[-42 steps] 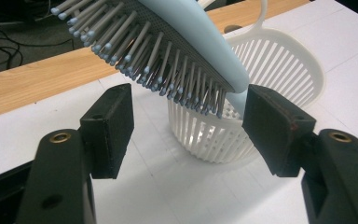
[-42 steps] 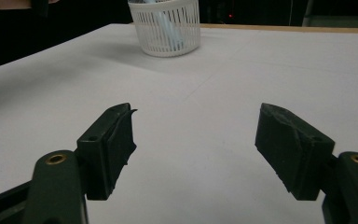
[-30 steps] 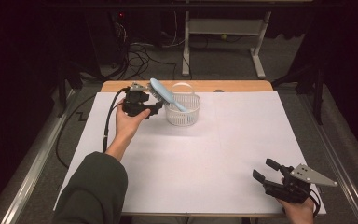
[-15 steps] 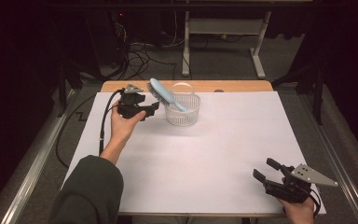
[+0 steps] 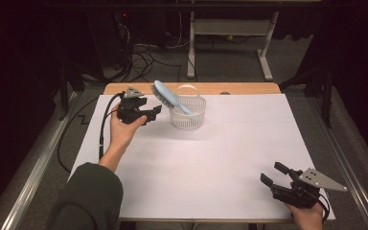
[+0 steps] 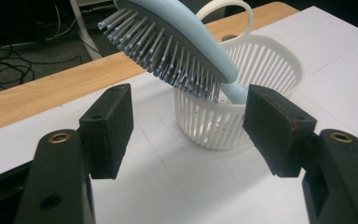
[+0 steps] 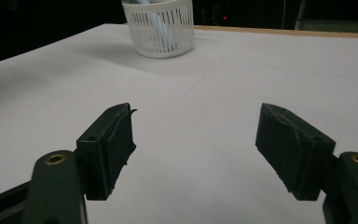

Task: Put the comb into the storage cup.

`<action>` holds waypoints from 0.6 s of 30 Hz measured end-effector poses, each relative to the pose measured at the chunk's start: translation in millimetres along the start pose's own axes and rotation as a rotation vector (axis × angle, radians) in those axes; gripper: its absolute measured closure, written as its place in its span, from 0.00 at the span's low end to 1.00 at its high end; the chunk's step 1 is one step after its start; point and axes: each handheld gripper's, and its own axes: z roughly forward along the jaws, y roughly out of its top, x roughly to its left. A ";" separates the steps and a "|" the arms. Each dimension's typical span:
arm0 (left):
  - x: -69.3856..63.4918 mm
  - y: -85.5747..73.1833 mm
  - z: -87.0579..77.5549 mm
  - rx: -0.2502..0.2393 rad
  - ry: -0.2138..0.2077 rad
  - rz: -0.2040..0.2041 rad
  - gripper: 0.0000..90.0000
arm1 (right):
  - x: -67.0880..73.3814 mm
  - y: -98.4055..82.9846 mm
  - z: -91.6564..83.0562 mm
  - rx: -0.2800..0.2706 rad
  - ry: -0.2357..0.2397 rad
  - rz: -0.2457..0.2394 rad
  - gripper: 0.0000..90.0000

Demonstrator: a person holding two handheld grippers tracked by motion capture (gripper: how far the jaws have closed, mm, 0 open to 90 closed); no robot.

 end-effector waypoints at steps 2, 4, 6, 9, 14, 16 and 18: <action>0.5 -1.2 -1.0 -0.002 0.000 -0.001 0.38 | -0.2 0.1 0.0 0.000 -0.002 0.000 0.32; 1.0 -2.0 -2.3 -0.005 0.000 -0.003 0.38 | -0.6 0.0 0.0 0.001 -0.004 0.000 0.32; 1.2 -2.8 -3.6 -0.008 -0.002 -0.003 0.38 | -0.9 0.0 0.0 0.001 -0.007 0.001 0.32; 1.2 -3.9 -5.7 -0.009 -0.003 0.000 0.38 | -1.1 0.1 -0.2 0.001 -0.009 0.001 0.32; 0.7 -5.7 -9.9 -0.016 -0.005 0.002 0.38 | -1.8 0.0 -0.7 0.001 -0.011 0.000 0.32; 0.5 -6.1 -11.7 -0.017 -0.006 0.004 0.38 | -2.0 -0.1 -0.9 0.000 -0.012 0.000 0.32; 0.1 -6.3 -13.6 -0.019 -0.005 0.009 0.38 | -2.1 -0.1 -1.1 0.000 -0.014 0.000 0.32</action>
